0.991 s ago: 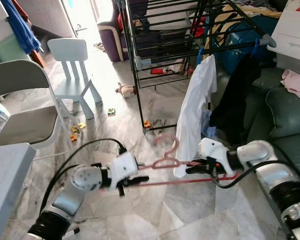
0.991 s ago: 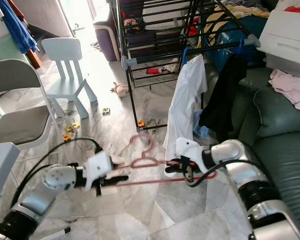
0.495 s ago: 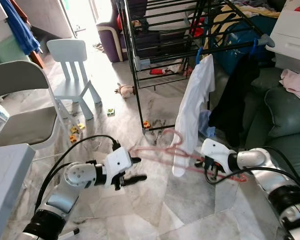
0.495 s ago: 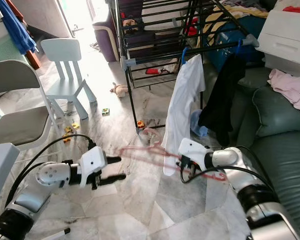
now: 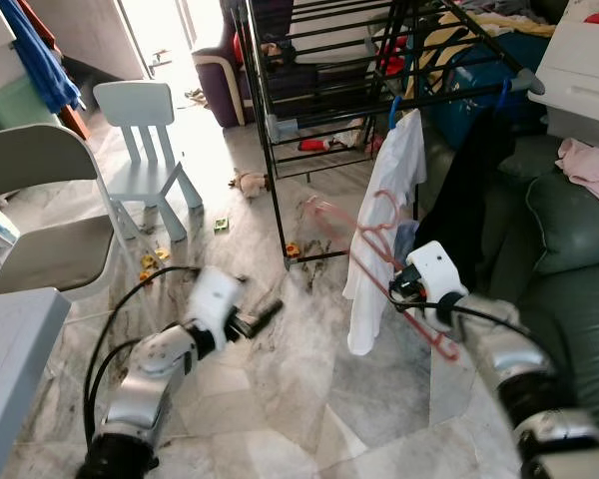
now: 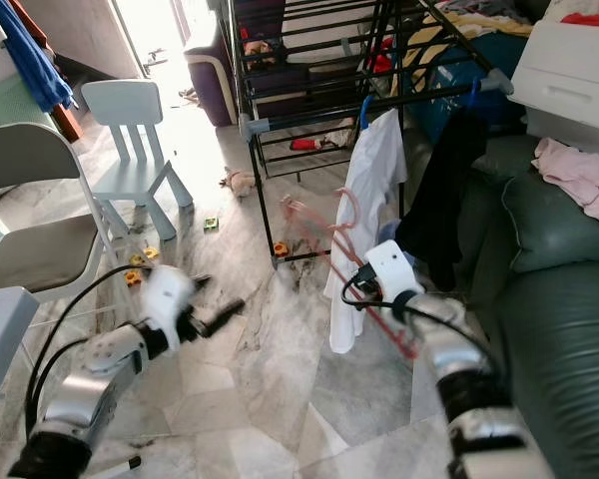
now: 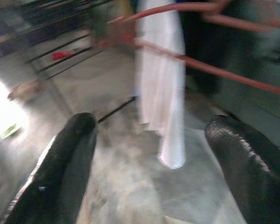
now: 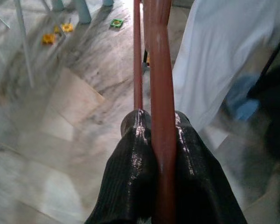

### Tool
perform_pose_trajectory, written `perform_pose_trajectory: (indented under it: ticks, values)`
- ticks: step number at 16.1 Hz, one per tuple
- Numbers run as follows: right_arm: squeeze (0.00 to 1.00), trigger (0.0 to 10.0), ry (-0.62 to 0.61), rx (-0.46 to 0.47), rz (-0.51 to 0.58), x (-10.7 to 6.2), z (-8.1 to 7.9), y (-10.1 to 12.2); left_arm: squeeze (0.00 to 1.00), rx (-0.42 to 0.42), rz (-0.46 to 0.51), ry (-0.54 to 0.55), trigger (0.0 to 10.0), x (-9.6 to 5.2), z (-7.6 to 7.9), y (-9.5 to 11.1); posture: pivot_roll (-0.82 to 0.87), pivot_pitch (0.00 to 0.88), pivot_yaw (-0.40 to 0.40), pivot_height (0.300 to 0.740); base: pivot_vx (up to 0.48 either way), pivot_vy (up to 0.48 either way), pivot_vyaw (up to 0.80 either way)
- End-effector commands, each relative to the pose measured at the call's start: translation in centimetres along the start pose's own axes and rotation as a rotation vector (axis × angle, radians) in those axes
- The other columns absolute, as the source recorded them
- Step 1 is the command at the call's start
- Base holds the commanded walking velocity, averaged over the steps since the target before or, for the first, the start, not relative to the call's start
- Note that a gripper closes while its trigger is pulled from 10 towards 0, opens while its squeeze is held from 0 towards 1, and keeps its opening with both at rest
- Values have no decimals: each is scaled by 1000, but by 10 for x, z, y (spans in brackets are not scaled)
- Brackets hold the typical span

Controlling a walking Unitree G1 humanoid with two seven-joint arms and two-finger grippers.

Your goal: Hang hanger

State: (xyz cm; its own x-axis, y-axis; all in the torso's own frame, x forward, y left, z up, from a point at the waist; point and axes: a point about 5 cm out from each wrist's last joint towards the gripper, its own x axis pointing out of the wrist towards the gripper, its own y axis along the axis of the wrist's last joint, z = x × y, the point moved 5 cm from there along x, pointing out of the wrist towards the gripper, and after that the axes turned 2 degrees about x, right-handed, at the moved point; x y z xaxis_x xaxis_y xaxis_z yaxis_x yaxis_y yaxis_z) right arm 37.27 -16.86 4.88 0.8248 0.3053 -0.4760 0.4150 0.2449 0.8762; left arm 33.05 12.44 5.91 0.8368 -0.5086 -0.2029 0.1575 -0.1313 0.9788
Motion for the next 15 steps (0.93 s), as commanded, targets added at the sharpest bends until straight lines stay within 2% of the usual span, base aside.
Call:
perform_pose_trajectory:
  ticks: [1, 2, 4, 5, 6, 7, 10, 11, 13, 14, 15]
  values:
    - [0, 0, -14, 60, 29, 0, -7, 5, 1000, -43, -34, 121, 10000, -9, -19, -13, -145, 0, 126, 740, 0, 0, 0]
    - [0, 0, -12, 109, 32, 0, -19, 0, 1000, -69, -48, 198, 10000, -14, -28, -22, -139, 0, 130, 740, 0, 0, 0]
    - [0, 0, -20, 171, 20, 1, -32, -7, 1000, -129, -47, 280, 10000, -21, -40, -27, -137, 0, 134, 740, 0, 0, 0]
    - [0, 9608, -18, 199, -7, 1, -42, -14, 1000, -159, -60, 305, 10000, -24, -45, -31, -136, 0, 136, 740, 0, 0, 0]
    - [0, 10000, -16, 216, -19, 2, -48, -17, 561, -173, -64, 307, 10000, -24, -46, -33, -137, 0, 136, 740, 0, 0, 0]
    - [0, 10000, -17, 235, -25, 2, -58, -19, 0, -198, -63, 303, 10000, -22, -46, -34, -142, 0, 137, 740, 0, 0, 0]
    - [0, 10000, -60, 246, -28, 1, -56, -19, 0, -199, -59, 309, 10000, -19, -45, -33, -142, 0, 137, 740, 0, 0, 0]
    - [0, 10000, -135, 224, -23, -1, -47, -18, 0, -210, -46, 300, 10000, -11, -39, -29, -148, 0, 131, 740, 251, 285, 0]
    - [0, 10000, -187, 204, -15, -2, -39, -15, 0, -217, -37, 298, 10000, -7, -36, -27, -150, 0, 124, 740, 281, 321, 0]
    - [0, 10000, -200, 182, -12, -3, -37, -14, 0, -221, -35, 304, 10000, -7, -36, -27, -150, 0, 124, 740, 304, 371, 0]
    - [0, 10000, -225, 101, -2, -7, -31, -13, 0, -229, -35, 324, 10000, -8, -37, -28, -151, 0, 119, 740, 281, 390, 0]
